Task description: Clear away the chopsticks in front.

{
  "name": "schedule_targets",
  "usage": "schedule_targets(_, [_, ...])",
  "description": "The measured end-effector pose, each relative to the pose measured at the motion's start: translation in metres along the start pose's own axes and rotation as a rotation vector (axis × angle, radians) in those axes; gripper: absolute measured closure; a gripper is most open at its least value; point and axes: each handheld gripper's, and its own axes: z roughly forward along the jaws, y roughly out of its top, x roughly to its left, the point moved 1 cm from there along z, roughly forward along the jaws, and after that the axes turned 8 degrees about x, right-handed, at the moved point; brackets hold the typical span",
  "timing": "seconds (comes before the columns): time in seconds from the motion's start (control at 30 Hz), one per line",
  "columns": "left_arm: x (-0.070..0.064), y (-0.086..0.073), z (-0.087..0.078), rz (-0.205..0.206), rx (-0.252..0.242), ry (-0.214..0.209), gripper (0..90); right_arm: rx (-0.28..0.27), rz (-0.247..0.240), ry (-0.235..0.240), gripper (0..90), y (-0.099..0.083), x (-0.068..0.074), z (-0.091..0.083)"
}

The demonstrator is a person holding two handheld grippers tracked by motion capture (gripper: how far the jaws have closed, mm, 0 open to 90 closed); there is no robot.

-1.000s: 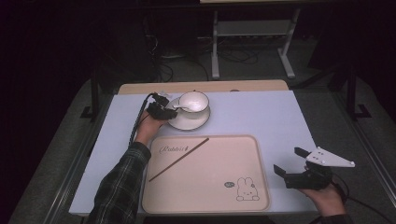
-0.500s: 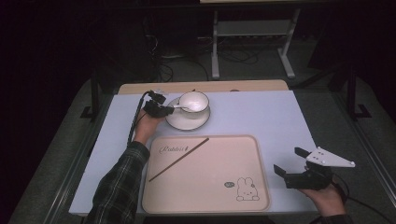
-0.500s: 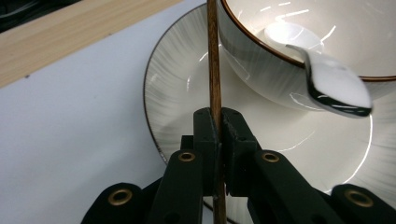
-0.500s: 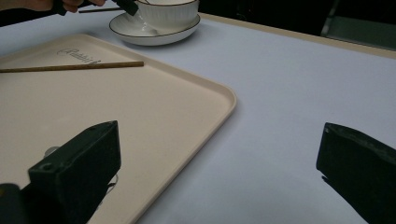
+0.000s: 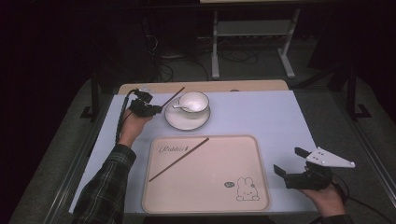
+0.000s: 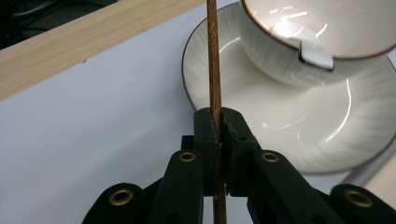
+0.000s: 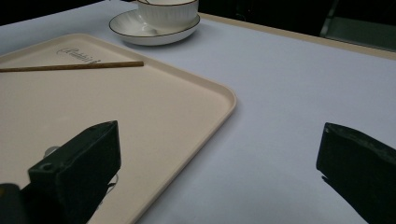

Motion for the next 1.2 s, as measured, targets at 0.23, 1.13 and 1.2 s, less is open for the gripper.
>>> schedule_targets(0.23, [-0.003,-0.028,-0.022,-0.021,-0.002,-0.030,85.0,0.001,0.000,-0.002,0.0,0.000,0.000,0.000])
schedule_targets(1.13, [-0.063,-0.124,-0.065,-0.005,0.028,-0.130,85.0,0.005,-0.006,-0.008,0.0,0.000,0.001,0.000])
schedule_targets(1.2, [-0.074,-0.125,-0.065,0.004,0.028,-0.152,85.0,0.005,-0.008,-0.008,0.0,0.000,0.002,0.000])
